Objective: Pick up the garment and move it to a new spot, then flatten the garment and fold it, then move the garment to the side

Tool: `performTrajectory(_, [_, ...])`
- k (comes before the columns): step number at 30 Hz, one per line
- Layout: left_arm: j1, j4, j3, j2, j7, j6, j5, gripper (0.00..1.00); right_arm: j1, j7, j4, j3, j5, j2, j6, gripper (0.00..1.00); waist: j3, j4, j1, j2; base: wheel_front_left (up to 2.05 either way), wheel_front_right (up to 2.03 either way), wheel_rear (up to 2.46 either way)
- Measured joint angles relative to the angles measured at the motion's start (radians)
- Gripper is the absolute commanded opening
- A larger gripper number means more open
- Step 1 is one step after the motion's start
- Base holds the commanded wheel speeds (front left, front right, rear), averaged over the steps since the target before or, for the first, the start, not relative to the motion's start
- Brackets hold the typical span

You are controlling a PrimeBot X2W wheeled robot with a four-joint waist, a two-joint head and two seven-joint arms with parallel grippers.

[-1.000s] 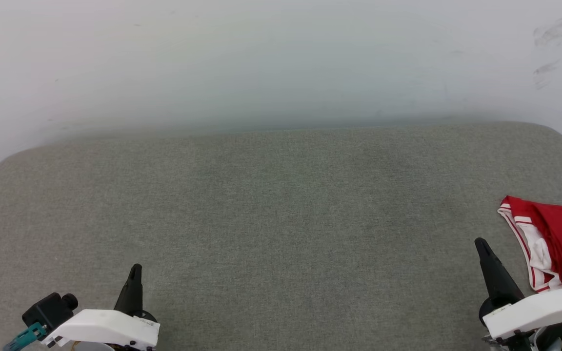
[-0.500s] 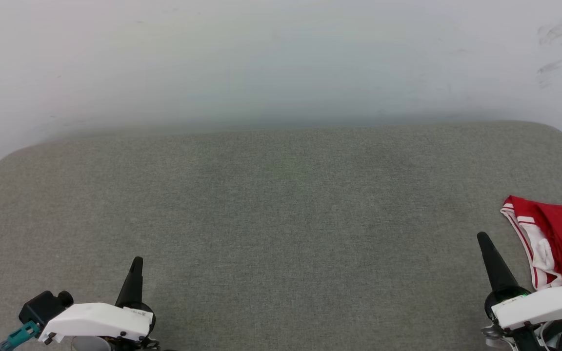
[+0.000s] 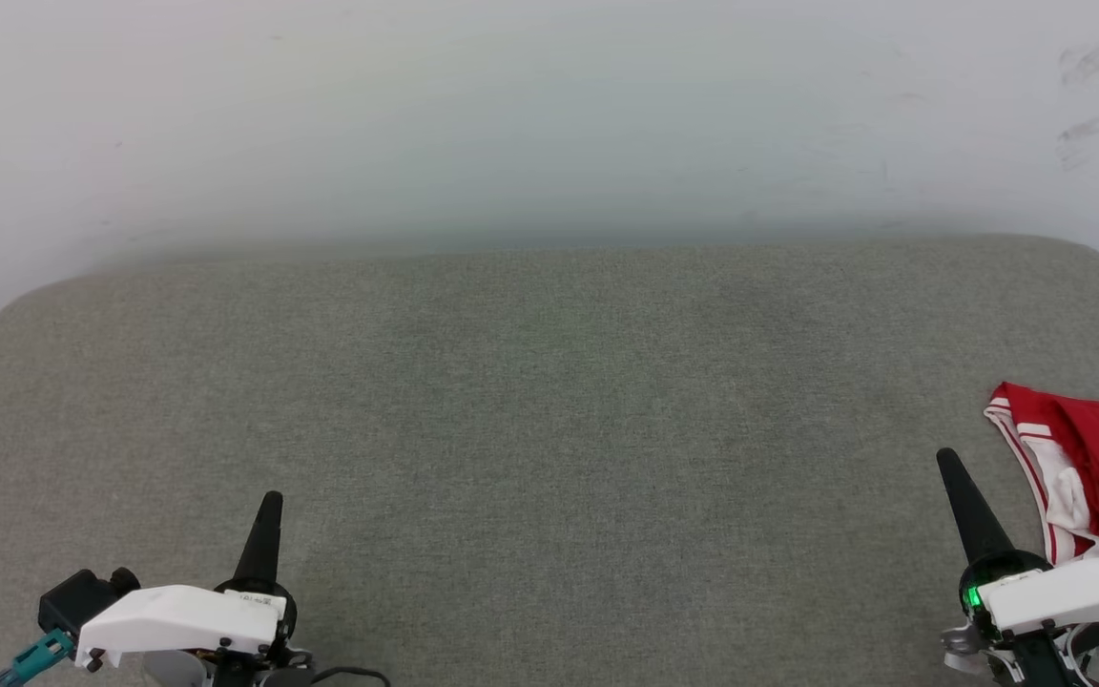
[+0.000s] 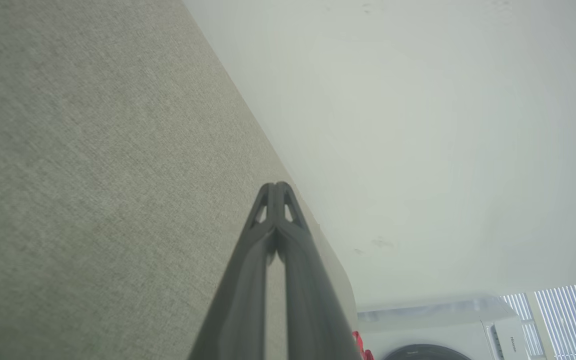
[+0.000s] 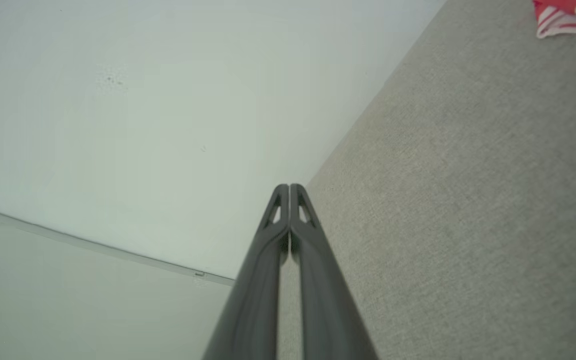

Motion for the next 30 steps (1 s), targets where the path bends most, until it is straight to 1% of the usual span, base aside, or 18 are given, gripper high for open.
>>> performTrajectory(30, [-0.032, 0.018, 0.064, -0.045, 0.066, -0.053, -0.210, 0.00, -0.035, 0.009, 0.050, -0.021, 0.263, 0.012, 0.000, 0.00, 0.012, 0.012, 0.0000, 0.0000, 0.00, 0.00, 0.00])
